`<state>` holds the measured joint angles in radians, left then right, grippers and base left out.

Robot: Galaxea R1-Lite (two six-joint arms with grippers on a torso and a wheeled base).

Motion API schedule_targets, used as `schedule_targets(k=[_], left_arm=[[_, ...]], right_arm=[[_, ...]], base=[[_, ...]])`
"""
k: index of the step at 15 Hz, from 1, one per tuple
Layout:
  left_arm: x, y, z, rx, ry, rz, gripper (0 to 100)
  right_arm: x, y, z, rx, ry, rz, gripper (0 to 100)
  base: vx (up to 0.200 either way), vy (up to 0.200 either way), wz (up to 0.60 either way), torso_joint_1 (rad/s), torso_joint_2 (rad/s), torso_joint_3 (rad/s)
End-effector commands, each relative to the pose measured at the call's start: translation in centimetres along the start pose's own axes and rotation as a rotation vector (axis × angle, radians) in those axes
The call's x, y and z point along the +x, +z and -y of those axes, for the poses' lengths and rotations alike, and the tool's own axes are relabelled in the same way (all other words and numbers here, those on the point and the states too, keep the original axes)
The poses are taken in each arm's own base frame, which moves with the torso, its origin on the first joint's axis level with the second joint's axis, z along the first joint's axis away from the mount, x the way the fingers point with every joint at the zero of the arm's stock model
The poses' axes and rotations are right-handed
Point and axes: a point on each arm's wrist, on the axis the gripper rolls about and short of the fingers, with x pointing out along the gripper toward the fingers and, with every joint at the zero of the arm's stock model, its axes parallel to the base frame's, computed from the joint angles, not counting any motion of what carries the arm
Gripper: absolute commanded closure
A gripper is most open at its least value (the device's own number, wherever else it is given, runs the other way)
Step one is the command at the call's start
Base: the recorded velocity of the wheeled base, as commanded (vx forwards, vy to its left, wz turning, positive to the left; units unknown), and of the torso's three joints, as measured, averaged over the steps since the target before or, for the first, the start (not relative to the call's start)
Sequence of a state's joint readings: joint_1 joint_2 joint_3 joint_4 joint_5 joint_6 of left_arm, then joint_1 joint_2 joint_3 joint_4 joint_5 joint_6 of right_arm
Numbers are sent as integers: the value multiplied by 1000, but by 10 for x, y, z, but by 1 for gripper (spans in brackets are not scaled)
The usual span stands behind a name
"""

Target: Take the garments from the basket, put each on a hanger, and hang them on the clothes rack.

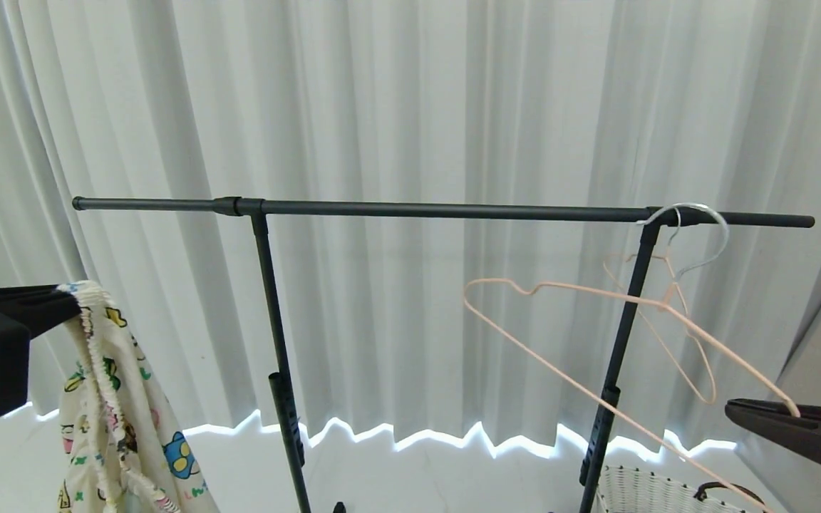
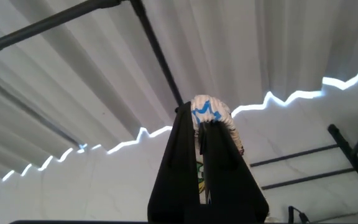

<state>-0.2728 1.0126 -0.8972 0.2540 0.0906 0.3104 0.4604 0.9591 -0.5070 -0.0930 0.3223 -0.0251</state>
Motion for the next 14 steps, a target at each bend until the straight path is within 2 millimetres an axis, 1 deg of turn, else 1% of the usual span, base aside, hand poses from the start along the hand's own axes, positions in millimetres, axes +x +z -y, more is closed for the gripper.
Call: schedule_targets(k=[1, 2, 4, 7, 9, 11, 12, 14], left_arm=[[11, -3, 13, 37, -85, -28, 100], [21, -2, 15, 42, -93, -58, 100], [43, 2, 17, 40, -37, -135, 100], [76, 18, 24, -141, 58, -182, 100], [102, 36, 41, -249, 158, -192, 100], [114, 45, 56, -307, 154, -184, 100], [120, 48, 62, -324, 146, -187, 100], [126, 46, 65, -316, 159, -204, 100]], right_arm=[[11, -2, -6, -1, 72, -37, 100], [14, 0, -12, 13, 118, -30, 100], [17, -1, -24, 49, 210, -46, 100], [23, -4, -40, 85, 320, -95, 100], [29, -3, -48, 96, 376, -114, 100], [40, -1, -50, 98, 384, -108, 100], [49, 2, -51, 96, 383, -88, 100], [61, 5, -53, 91, 388, -62, 100]], base=[[0, 0, 0, 0, 0, 0], [0, 0, 0, 0, 0, 0], [0, 0, 0, 0, 0, 0], [0, 0, 0, 0, 0, 0], [0, 0, 0, 0, 0, 0], [0, 0, 0, 0, 0, 0], [0, 0, 0, 0, 0, 0], [0, 0, 0, 0, 0, 0]])
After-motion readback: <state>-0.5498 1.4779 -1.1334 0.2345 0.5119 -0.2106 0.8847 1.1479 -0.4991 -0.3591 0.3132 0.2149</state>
